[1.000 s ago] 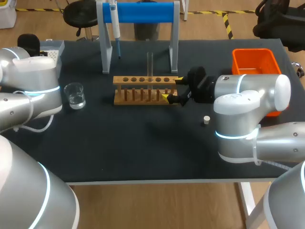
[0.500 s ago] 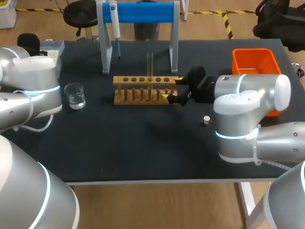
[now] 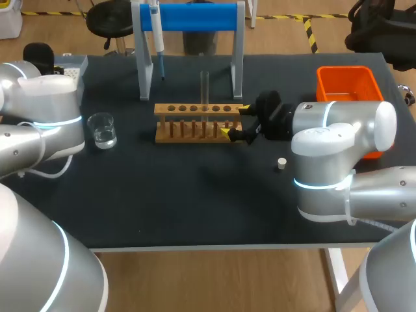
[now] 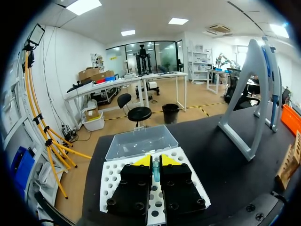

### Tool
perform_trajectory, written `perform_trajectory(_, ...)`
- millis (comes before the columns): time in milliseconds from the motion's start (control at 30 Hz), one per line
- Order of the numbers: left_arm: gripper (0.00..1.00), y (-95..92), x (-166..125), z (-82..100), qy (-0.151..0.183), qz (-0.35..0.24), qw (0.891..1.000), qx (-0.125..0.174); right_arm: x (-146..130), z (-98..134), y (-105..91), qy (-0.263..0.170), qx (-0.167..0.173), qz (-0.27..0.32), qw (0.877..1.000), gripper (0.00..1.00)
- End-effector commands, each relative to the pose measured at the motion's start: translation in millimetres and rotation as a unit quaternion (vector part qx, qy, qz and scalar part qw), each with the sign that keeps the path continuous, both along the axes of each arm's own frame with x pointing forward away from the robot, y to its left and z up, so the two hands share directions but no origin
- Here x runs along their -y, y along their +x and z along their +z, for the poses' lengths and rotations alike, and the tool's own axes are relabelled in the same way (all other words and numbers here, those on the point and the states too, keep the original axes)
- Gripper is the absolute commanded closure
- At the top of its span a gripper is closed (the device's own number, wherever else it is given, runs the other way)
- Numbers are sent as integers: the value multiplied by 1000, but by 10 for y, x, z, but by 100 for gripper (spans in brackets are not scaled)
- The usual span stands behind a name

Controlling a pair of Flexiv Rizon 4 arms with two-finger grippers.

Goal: Invert the test tube, pick up the pipette, mount the tip to pipette, aspirate from beaker and dispense into the tube, eject the tip, return the pipette, and cap with the stopper.

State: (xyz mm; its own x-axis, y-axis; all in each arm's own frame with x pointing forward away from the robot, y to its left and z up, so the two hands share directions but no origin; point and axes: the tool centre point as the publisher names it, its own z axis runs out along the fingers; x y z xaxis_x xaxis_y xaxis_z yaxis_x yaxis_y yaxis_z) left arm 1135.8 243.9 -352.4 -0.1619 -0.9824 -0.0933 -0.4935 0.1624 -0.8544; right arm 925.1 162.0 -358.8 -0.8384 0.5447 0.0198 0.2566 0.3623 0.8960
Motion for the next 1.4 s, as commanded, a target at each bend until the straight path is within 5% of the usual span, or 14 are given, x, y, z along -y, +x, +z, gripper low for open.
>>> perform_trajectory(33,100,-10,-6,54,2,0,1000,-4,2,-5,-3,0,1,0,1000,0)
perform_trajectory(1400,100,-24,44,282,26,5,1000,6,2,-5,-3,0,1,0,1000,0)
